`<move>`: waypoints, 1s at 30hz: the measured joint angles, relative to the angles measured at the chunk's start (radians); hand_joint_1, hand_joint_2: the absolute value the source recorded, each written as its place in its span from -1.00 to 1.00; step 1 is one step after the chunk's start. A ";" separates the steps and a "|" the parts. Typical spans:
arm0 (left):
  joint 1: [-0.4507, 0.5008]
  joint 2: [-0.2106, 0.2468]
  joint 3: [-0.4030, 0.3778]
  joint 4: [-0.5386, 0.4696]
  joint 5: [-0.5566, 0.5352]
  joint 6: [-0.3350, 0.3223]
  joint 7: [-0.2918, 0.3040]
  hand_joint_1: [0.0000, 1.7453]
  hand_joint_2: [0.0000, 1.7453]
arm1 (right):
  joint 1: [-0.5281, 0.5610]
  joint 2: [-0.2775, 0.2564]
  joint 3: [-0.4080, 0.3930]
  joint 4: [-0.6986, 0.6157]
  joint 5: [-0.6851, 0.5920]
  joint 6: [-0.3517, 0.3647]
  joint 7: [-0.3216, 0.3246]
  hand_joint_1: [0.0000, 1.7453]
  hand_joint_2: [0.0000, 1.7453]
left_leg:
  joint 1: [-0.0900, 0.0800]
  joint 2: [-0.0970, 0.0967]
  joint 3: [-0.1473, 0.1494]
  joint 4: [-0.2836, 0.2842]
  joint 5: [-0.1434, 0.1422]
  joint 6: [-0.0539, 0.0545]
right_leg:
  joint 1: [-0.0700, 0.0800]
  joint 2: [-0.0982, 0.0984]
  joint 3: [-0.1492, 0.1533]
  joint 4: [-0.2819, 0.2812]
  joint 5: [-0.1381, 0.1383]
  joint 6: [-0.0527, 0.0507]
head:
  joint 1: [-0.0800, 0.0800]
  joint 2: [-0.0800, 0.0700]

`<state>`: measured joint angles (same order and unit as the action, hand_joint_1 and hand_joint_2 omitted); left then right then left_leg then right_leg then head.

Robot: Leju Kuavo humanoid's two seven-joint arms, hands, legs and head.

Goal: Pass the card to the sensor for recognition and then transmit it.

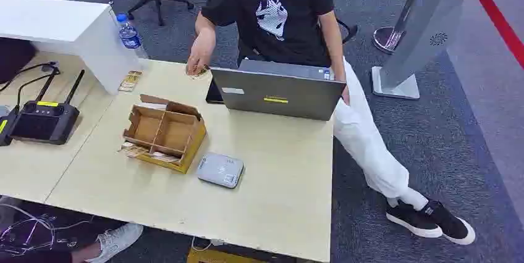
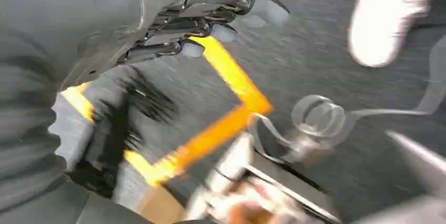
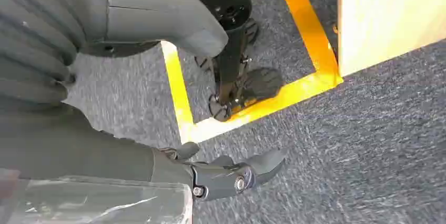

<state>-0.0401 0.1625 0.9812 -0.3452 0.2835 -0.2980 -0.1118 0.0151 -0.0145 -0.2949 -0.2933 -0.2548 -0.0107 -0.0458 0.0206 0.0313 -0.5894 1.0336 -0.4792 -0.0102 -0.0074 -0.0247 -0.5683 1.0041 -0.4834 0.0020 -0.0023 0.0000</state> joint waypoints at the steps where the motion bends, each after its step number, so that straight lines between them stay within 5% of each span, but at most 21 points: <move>1: -0.003 0.004 0.012 0.000 0.009 -0.013 -0.004 -1.00 1.00 | -0.001 0.000 -0.003 0.003 0.000 0.000 0.002 -1.00 1.00 | 0.000 0.000 0.000 0.000 0.000 0.000 | 0.000 0.000 0.000 0.000 0.000 0.000 | -0.002 0.000; 8: -0.044 0.056 0.144 0.000 0.119 -0.182 -0.059 -1.00 1.00 | -0.024 0.000 -0.047 0.026 -0.025 -0.002 0.047 -1.00 1.00 | 0.000 0.000 0.000 0.000 0.000 0.000 | 0.000 0.000 0.000 0.000 0.000 0.000 | -0.001 0.000; 14: -0.060 0.054 0.156 -0.079 0.143 -0.262 -0.129 -1.00 1.00 | -0.032 0.001 -0.070 0.036 -0.040 0.001 0.087 -1.00 1.00 | 0.000 0.000 0.000 0.000 0.000 0.000 | 0.000 0.000 0.000 0.000 0.000 0.000 | -0.001 0.000; 15: -0.064 0.045 0.156 -0.117 0.148 -0.268 -0.143 -1.00 -1.00 | -0.034 0.002 -0.073 0.039 -0.040 0.001 0.096 -1.00 1.00 | 0.000 0.000 0.000 0.000 0.000 0.000 | 0.000 0.000 0.000 0.000 0.000 0.000 | 0.000 0.000; 16: -0.066 0.040 0.156 -0.143 0.149 -0.269 -0.151 -1.00 -1.00 | -0.034 0.002 -0.073 0.040 -0.040 0.001 0.100 -1.00 1.00 | 0.000 0.000 0.000 0.000 0.000 0.000 | 0.000 0.000 0.000 0.000 0.000 0.000 | 0.000 0.000; 17: -0.067 0.034 0.156 -0.167 0.149 -0.268 -0.158 -1.00 1.00 | -0.036 0.002 -0.073 0.042 -0.040 0.000 0.105 -1.00 1.00 | 0.000 0.000 0.000 0.000 0.000 0.000 | 0.000 0.000 0.000 0.000 0.000 0.000 | 0.000 0.000; 30: -0.040 -0.042 0.055 -0.496 -0.009 -0.116 -0.260 -1.00 1.00 | -0.044 0.005 -0.082 0.054 -0.018 -0.028 0.114 -1.00 1.00 | 0.000 0.000 0.001 0.000 0.000 0.000 | 0.000 0.000 0.000 0.000 0.000 0.000 | 0.000 0.000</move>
<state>-0.0799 0.1205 1.0360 -0.8416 0.2746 -0.4142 -0.3716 -0.0288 -0.0095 -0.3765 -0.2392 -0.2724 -0.0385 0.0679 0.0208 0.0314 -0.5889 1.0337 -0.4790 -0.0103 -0.0071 -0.0245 -0.5684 1.0042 -0.4833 0.0019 -0.0023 0.0000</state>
